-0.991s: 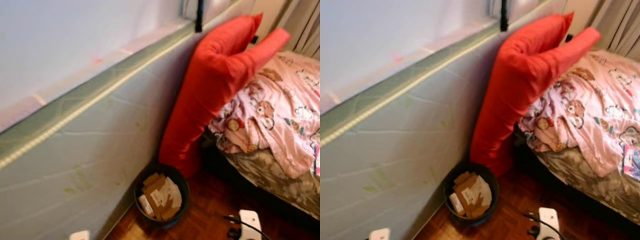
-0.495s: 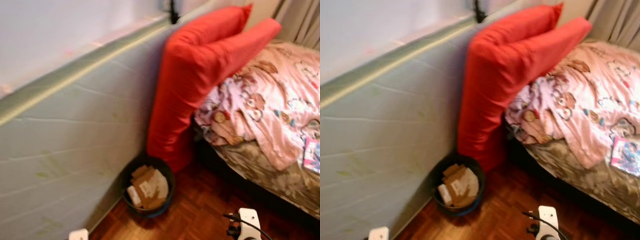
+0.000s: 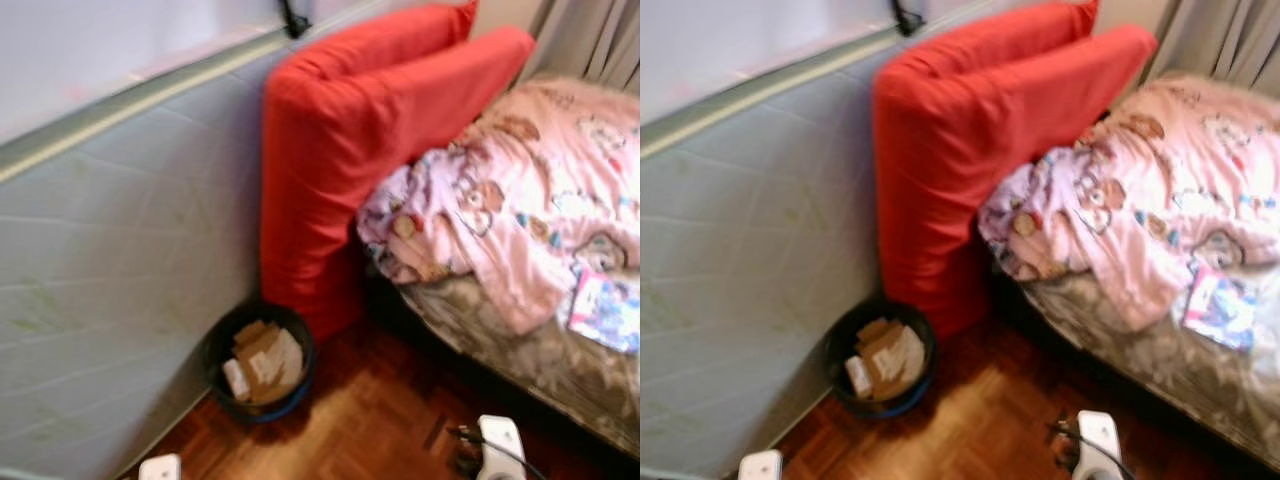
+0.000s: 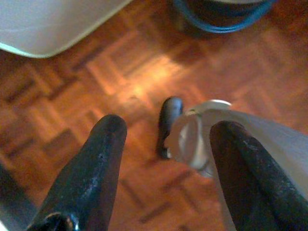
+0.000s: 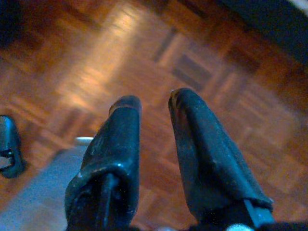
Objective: Clean up the room
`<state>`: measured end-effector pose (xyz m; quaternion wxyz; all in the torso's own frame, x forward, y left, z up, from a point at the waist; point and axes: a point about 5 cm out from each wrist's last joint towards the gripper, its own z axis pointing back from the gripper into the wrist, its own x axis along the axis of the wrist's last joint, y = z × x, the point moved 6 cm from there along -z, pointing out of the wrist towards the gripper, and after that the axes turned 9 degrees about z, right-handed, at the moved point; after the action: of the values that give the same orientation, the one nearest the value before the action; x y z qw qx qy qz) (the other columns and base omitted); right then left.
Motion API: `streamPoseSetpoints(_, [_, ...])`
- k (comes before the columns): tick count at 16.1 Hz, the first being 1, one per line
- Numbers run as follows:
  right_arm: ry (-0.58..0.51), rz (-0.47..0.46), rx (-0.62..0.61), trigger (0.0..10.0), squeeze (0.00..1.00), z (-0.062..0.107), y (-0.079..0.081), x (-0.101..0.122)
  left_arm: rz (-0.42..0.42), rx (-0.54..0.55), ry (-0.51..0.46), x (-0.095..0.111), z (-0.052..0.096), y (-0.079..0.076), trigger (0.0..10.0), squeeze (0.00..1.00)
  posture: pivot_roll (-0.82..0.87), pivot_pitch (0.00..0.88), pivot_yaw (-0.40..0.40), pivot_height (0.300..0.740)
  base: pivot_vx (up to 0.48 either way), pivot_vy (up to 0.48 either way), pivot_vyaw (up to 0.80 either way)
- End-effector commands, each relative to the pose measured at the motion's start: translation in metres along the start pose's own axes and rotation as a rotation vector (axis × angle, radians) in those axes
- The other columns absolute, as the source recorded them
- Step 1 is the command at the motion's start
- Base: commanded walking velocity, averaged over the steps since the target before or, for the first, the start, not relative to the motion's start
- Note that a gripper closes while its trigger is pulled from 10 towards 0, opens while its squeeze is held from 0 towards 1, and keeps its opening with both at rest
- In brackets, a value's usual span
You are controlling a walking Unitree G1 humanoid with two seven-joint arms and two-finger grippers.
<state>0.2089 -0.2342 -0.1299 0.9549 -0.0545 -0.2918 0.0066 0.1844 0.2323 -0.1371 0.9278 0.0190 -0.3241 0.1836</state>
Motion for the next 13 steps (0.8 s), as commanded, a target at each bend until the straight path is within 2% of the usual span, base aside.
streamPoseSetpoints(1, [0.059, -0.130, 0.071, 10.0, 0.00, 0.0102, -0.0193, -0.0309, -0.171, -0.016, 0.067, 0.0162, -0.0065, 0.0029, 10.0, 0.00, 0.04, 0.000, -0.003, 0.740, 0.000, -0.285, 0.00])
streamPoseSetpoints(13, [0.043, -0.129, 0.086, 10.0, 0.00, 0.0102, -0.0165, -0.0295, -0.168, -0.016, 0.068, 0.0153, -0.0061, 0.0039, 10.0, 0.00, 0.04, 0.000, 0.006, 0.740, 0.000, -0.285, 0.00])
